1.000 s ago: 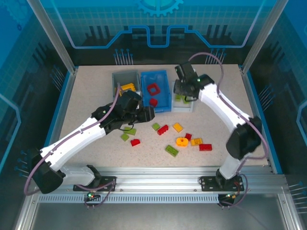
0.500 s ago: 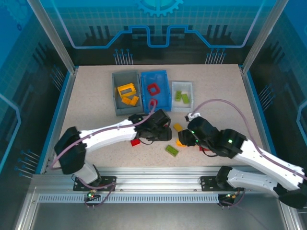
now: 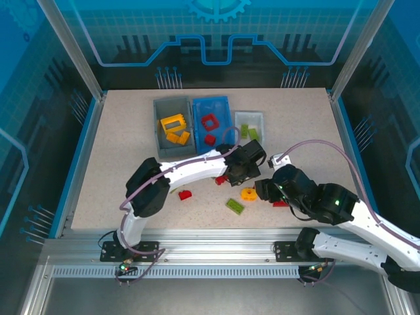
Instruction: Sort the legos into containers by color
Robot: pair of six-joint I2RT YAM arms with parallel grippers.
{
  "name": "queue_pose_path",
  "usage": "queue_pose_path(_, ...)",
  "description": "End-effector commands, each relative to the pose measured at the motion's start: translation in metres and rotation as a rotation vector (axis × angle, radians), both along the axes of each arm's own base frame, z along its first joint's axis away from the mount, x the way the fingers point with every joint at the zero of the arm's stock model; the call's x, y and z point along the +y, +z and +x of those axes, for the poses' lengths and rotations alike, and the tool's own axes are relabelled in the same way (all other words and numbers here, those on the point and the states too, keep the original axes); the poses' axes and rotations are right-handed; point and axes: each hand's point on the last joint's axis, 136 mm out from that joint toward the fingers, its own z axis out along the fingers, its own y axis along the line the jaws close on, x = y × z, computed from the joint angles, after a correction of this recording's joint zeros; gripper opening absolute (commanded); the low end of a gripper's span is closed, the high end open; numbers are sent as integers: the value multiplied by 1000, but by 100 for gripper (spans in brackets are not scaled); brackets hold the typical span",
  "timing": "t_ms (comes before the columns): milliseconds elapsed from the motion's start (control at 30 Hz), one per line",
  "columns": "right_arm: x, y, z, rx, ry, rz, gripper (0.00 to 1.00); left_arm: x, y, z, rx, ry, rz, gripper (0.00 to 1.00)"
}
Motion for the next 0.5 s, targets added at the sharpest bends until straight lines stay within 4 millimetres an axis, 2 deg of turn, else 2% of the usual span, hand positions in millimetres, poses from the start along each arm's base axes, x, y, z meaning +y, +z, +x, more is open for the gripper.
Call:
queue_pose_path(0, 0, 34, 2, -108, 45, 40, 62, 19, -20, 5, 77, 172, 76, 65)
queue_pose_path(167, -6, 47, 0, -160, 55, 79, 69, 24, -38, 16, 158, 286, 102, 65)
queue_pose_path(300, -13, 54, -1, -190, 41, 120, 71, 12, -43, 30, 139, 300, 66, 66)
queue_pose_path(467, -17, 49, 0, -175, 21, 120, 71, 12, -49, 33, 144, 328, 86, 66)
